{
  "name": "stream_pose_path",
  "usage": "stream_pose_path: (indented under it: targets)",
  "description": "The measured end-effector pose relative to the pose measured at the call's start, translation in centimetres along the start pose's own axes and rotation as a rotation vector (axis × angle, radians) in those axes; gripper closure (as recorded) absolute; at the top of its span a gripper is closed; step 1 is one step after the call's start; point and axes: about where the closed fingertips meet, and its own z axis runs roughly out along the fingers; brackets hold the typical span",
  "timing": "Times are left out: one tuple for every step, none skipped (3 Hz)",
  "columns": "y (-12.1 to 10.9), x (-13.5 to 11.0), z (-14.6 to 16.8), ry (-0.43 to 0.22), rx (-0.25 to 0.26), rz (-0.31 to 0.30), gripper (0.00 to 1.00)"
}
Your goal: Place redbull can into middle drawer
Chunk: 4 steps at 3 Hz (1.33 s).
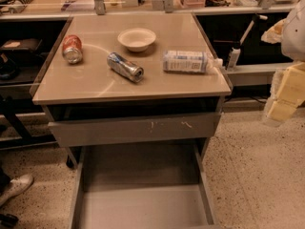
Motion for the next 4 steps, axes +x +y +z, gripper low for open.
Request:
stream_pose_path:
  targets:
    - [0.3, -0.5, -0.1, 0.006, 0.003, 0.0, 0.0]
    - [2.6, -5.1, -1.0, 0.014, -0.047, -0.022, 0.0]
    - [4.3, -10.7, -2.0, 0.011, -0.082, -0.051, 0.0]
    - [4.2, -11.6, -2.6, -0.009, -0.055, -0.05, 0.0]
